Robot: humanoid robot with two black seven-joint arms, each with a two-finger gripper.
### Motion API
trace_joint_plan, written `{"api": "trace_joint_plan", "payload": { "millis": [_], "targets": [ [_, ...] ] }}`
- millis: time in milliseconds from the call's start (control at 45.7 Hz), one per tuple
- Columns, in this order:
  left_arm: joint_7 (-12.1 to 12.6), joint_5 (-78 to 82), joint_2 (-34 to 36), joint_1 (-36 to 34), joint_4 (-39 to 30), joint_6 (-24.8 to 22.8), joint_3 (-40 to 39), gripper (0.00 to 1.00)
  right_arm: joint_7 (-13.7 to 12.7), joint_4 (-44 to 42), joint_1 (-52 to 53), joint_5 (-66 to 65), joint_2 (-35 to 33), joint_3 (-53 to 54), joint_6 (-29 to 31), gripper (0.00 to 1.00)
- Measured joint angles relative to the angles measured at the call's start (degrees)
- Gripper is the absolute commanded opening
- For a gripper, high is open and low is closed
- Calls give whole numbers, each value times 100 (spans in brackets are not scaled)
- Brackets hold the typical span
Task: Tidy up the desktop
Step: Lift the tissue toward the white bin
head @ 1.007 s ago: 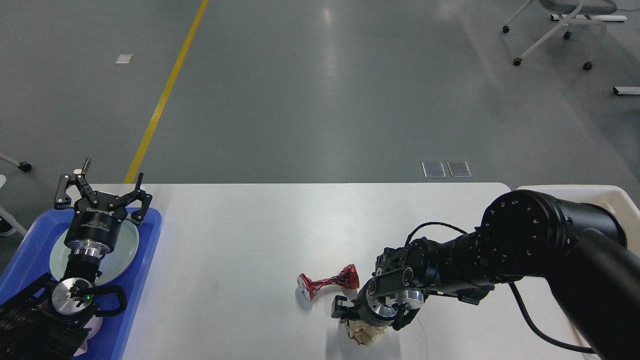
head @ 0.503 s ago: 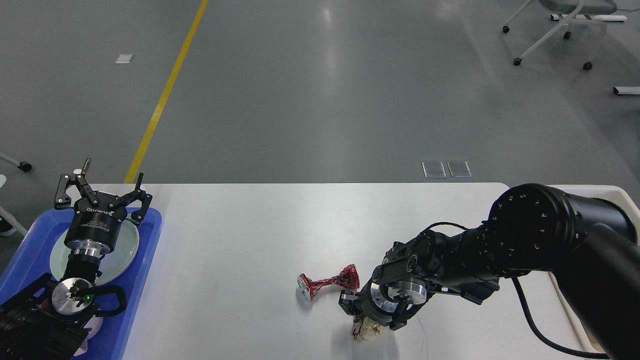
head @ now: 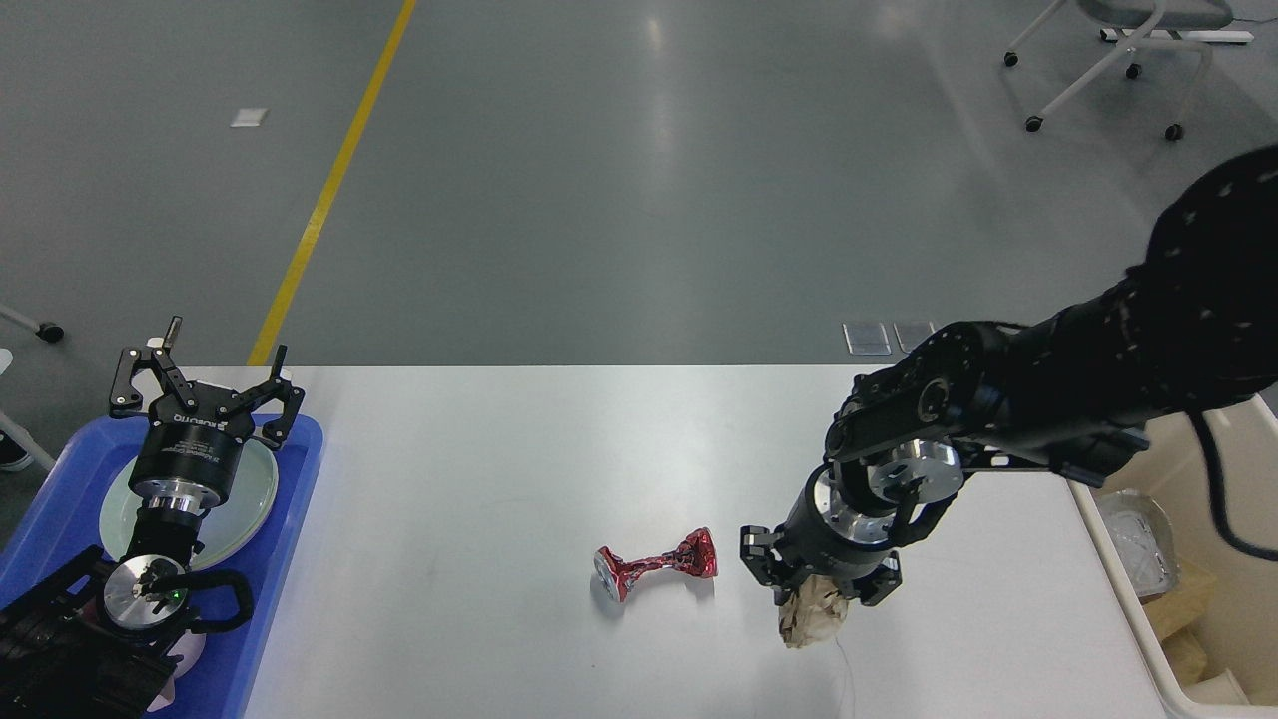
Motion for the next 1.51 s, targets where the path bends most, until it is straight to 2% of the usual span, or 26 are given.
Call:
{"api": "trace_joint_plan", "payload": {
  "millis": [153,394,547,700,788,985,1160,1357,1510],
  "targets": [
    [0,0,0,0,0,0,1,98,-10,723,1280,-557,-604,-170,638,0],
    [-1,-1,0,0,0,0,1,98,-15,1143,2611,-741,-1008,-476,1709,0],
    [-9,0,0,0,0,0,1,98,-9,1198,2779,-743,-1126,-535,1723,0],
    [-10,0,0,0,0,0,1,98,-6,1140,2773,-732,-1407,-1095,1280,0],
    [-10,0,0,4,2,0,2,98,-2,970,2669,-720,-1810,-1599,1004,0],
    [-18,0,0,9,4,0,9,98,2,-273,1594,-1227,-3179,-2050,831,0],
    [-19,3,0,10,4,0,9,98,22,-1818,13,-1752,-4137,-1392,786,0],
    [-19,2,0,9,1,0,9,98,38,-3992,-2497,-1824,-4231,243,776,0],
    [-19,3,0,9,1,0,6,98,44,-5570,-4124,-1826,-3637,1145,343,0]
  ]
}}
